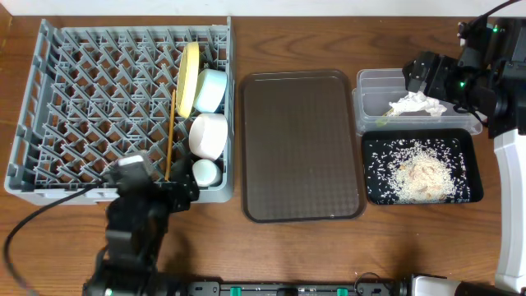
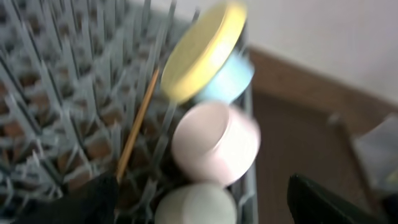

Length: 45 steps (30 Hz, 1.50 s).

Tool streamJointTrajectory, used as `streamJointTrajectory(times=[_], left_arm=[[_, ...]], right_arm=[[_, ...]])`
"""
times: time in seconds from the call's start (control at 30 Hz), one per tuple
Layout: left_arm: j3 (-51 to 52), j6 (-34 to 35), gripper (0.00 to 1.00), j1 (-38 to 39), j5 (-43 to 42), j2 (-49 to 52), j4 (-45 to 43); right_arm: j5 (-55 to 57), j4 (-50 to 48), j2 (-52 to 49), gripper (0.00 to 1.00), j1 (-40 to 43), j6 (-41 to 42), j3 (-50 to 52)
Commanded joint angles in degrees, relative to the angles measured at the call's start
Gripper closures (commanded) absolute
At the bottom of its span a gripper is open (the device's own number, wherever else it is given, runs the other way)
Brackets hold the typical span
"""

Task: Sort waste into correct bins and load items into the dishwasher

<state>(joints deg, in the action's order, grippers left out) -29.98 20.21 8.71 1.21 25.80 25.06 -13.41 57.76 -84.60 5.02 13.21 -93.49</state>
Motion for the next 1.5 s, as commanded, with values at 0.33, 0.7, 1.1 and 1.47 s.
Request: streamJointTrajectory(times=[0.33, 0.7, 1.1, 1.47], left_arm=[[0.4, -5.1, 0.12, 0.0, 15.6, 8.6, -2.3], [18.0, -21.7, 0.11, -9.5, 1.7, -10.0, -24.6], [27.6, -22.2, 0.11, -13.2, 1.4, -25.0, -20.2], [28.4, -23.0, 0.11, -13.1, 1.8, -25.6, -18.3]], right_arm=[[-0.1, 0.0, -0.2, 0.01, -0.2, 0.5, -0.1], [-0.1, 0.0, -0.2, 0.01, -0.2, 0.5, -0.1], [-0.1, 0.0, -0.2, 0.01, -0.2, 0.5, -0.1], [-0.1, 0.0, -0.2, 0.01, -0.2, 0.5, -0.1]])
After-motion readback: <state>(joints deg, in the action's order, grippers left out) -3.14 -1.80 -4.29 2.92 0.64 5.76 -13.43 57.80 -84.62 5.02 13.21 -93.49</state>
